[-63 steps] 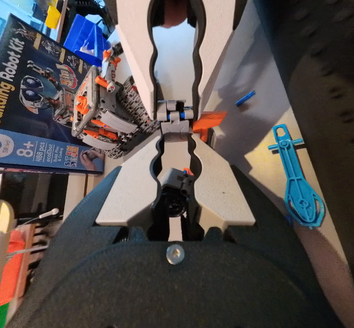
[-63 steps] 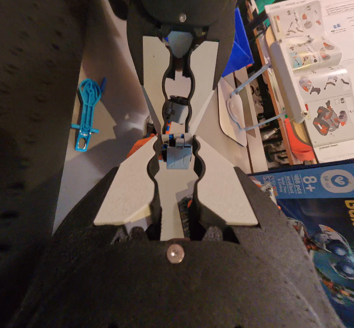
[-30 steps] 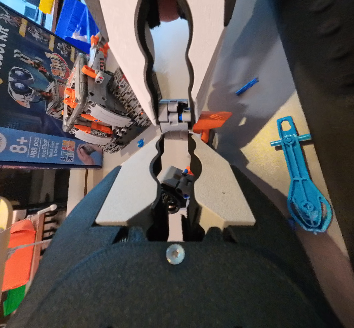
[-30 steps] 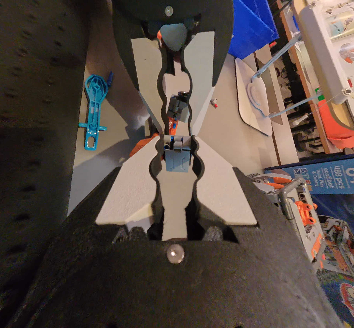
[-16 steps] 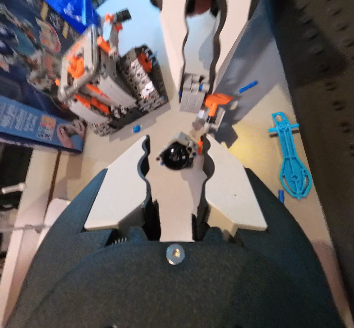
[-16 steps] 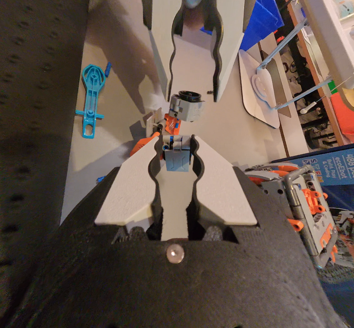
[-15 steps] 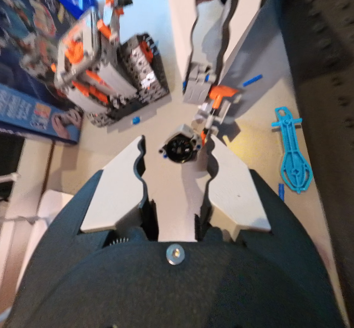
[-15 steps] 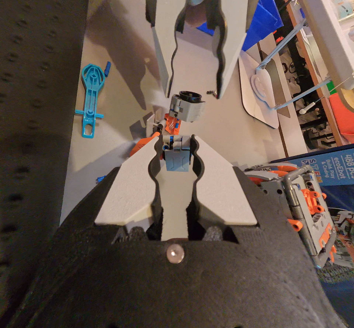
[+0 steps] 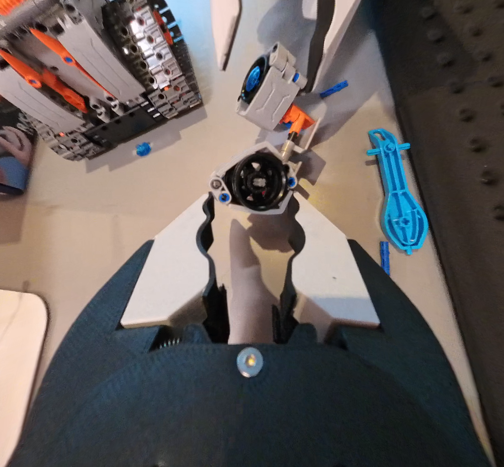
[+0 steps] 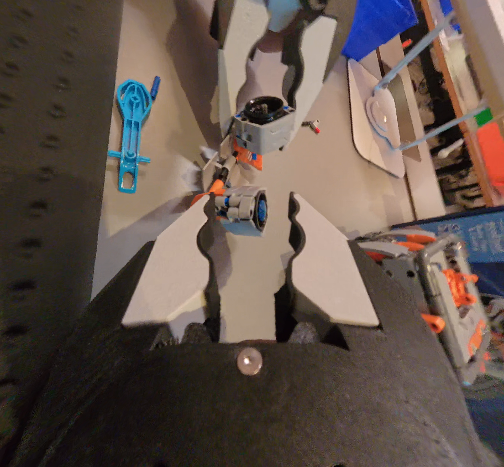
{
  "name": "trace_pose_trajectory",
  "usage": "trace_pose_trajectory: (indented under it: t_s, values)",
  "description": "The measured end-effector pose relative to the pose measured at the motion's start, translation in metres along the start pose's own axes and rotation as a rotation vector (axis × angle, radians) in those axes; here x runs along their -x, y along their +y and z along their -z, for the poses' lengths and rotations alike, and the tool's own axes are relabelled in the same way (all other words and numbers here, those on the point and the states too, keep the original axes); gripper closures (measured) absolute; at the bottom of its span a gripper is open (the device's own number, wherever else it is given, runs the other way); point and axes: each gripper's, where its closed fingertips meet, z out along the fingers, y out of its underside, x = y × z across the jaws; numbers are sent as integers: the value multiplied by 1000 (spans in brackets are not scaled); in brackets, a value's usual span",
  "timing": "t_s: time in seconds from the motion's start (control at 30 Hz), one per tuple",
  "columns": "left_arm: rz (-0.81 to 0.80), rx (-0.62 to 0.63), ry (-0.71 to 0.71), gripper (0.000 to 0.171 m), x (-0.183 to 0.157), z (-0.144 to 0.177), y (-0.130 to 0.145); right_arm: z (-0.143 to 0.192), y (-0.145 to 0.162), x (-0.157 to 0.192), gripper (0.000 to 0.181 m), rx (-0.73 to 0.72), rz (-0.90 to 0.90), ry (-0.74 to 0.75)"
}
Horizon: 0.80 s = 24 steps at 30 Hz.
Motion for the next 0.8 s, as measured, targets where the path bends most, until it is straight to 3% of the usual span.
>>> trace_pose_trajectory:
  t_s: [0.13,0.27,0.33,0.37,0.57,0.8]
  values:
    - [-133,18,-93,120,1,0,0,4,15,-1,114,1,-286,-102]
    - [-247,69,-193,120,4,-2,2,0,12,12,110,-22,-434,-239]
    - [-265,67,-205,120,2,-2,-1,-3,10,17,115,-22,-426,-257]
    - [-278,63,-211,120,1,-1,-2,-5,9,18,127,-21,-412,-255]
    - [-294,16,-217,112,-1,5,-9,-6,6,18,128,-29,-347,-236]
    - [-277,-60,-146,118,-13,14,-18,-6,1,24,128,-51,-239,-231]
